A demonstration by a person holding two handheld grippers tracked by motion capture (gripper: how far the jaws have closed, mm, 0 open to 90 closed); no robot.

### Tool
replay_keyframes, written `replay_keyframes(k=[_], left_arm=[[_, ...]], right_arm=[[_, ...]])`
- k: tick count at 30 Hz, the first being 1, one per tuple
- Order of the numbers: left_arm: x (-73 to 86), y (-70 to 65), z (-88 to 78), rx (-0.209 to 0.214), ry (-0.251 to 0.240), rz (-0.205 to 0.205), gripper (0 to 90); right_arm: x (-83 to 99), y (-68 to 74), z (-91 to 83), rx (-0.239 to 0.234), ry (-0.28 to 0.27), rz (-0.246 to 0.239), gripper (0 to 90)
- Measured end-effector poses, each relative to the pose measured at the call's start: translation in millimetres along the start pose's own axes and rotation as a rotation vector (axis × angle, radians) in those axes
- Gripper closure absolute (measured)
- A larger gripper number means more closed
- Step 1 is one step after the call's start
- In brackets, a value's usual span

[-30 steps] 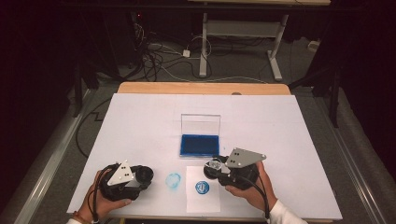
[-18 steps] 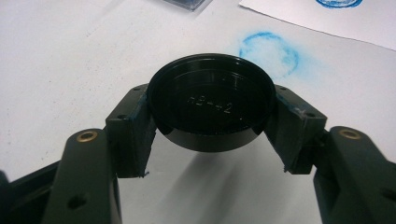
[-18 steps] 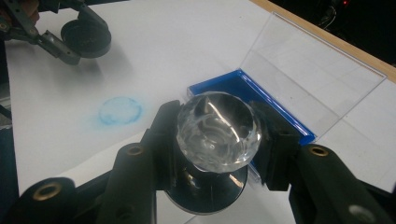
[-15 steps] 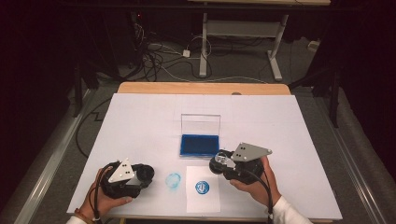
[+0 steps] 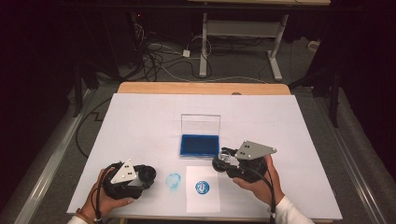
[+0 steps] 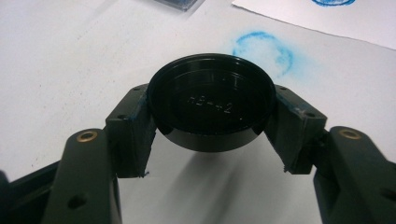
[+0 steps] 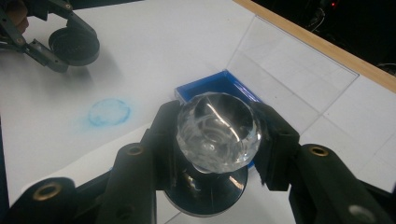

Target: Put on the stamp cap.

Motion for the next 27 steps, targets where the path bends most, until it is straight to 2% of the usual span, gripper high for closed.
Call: replay_keyframes(k=[4, 19, 27], left_arm=[[1.8, -0.6, 1.8, 0.0, 0.012, 0.005, 36.3], [-4.6, -5.2, 2.9, -0.01, 0.004, 0.024, 36.3], [-7.8, -8.2, 8.9, 0.014, 0.002, 0.018, 36.3]], right_arm=[[-1.1, -2.3, -1.4, 0.003, -0.006, 0.001, 56.9], [-10.5, -9.3, -12.7, 0.025, -0.045, 0.003, 57.0], [-17.7, -11.1, -15.0, 0.024, -0.064, 0.002, 56.9]])
Point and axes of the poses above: each handheld gripper's, and its own axes: z roughly forward along the jaws, x roughly out of its underside, y roughly to its left, the point moved 10 cm from there along z, roughly forward along the jaws, and after that the axes turned 7 degrees about y, right-handed, at the moved point
